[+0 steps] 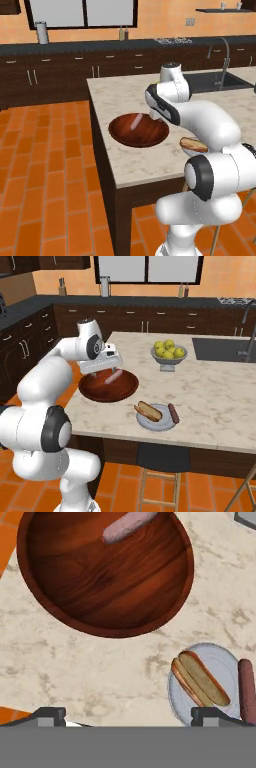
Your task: Place one bun and one sausage from the bowl on each plate.
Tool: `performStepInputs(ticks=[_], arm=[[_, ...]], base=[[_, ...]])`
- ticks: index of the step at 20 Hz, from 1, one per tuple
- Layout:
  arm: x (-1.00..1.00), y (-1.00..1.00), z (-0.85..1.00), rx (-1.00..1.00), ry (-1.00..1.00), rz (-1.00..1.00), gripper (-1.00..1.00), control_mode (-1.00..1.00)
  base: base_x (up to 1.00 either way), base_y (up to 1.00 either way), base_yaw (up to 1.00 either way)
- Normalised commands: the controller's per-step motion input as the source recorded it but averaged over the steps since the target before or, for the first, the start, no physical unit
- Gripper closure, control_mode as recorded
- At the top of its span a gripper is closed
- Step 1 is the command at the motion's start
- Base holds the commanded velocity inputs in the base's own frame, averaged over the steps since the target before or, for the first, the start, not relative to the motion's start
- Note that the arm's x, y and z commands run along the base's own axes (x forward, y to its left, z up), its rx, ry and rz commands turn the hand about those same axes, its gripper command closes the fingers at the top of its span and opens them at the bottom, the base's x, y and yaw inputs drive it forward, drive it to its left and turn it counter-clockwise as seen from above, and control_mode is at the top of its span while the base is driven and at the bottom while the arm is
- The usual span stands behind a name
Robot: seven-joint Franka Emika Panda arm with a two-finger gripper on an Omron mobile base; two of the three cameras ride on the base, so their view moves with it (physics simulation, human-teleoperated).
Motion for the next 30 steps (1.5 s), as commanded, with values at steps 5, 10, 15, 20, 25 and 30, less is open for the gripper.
performStepInputs(ticks=[5, 10, 15, 20, 25, 30], arm=[[0.85, 0.5, -0.53, 0.16, -0.08, -0.01, -1.0, -1.0], [0.75, 0.02, -0.65, 0.09, -0.02, -0.04, -1.0, -1.0], [0.67, 0.05, -0.05, 0.0, 0.0, -0.24, -1.0, -1.0], [0.56, 0.16, -0.22, 0.01, 0.03, -0.37, -1.0, -1.0], [0.63, 0.02, -0.58, 0.1, 0.1, -0.18, -1.0, -1.0], [0.77, 0.06, -0.45, 0.07, 0.02, -0.03, -1.0, -1.0]], base=[[0.0, 0.0, 0.0], [0.0, 0.0, 0.0], [0.0, 0.0, 0.0], [0.0, 0.0, 0.0], [0.0, 0.0, 0.0], [0.0, 0.0, 0.0]])
